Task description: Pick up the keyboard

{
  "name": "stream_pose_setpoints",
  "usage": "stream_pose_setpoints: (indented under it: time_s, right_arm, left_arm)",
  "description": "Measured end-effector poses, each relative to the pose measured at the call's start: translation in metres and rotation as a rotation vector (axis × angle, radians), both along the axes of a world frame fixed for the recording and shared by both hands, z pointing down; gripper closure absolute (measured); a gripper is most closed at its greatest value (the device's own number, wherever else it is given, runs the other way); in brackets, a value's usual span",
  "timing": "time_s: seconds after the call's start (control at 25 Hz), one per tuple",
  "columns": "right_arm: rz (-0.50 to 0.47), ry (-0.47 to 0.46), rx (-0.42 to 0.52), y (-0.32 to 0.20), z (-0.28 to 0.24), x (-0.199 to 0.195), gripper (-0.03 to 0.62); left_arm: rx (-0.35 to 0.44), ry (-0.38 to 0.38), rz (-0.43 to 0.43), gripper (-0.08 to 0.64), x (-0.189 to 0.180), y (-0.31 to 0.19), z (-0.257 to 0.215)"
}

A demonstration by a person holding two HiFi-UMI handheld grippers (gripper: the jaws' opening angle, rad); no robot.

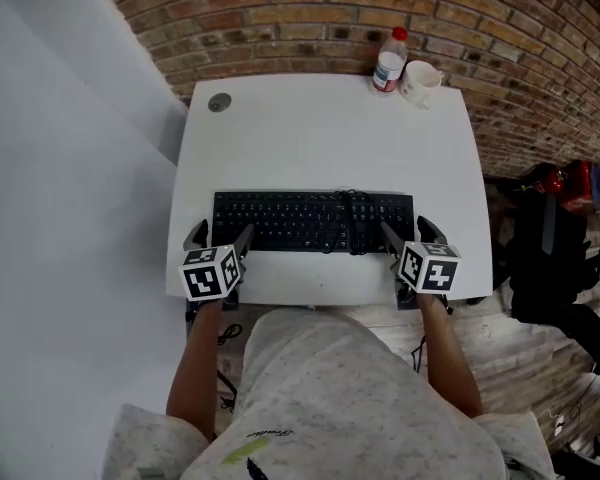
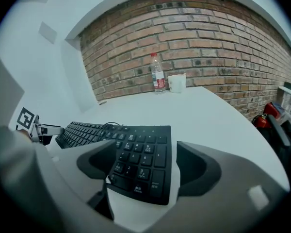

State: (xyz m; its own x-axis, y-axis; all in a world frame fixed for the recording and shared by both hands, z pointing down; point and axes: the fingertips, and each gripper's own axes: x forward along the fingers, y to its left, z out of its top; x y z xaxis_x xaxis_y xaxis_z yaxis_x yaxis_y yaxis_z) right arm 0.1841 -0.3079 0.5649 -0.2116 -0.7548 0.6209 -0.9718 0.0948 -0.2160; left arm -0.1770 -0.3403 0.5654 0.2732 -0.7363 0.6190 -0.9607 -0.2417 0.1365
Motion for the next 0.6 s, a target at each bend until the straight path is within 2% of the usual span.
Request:
stream_pose_setpoints:
  time_s: [0.16, 0.44, 0.6]
  right_arm:
    - [0.007, -0.022, -0.028, -0.007, 0.008, -0.002, 0.169]
    - [0.023, -0.067, -0.058, -0.018, 0.015, -0.005, 0.167]
    - [0.022, -0.106, -0.076, -0.02, 0.018, -0.006, 0.169]
  left_arm:
    - [-0.025, 0.02, 0.026, 0.103, 0.001, -0.01, 0.007]
    - [-0.056, 0.043, 0.064, 0.1, 0.004, -0.023, 0.013]
    - [-0.082, 0.091, 0.078, 0.1, 0.004, -0.025, 0.017]
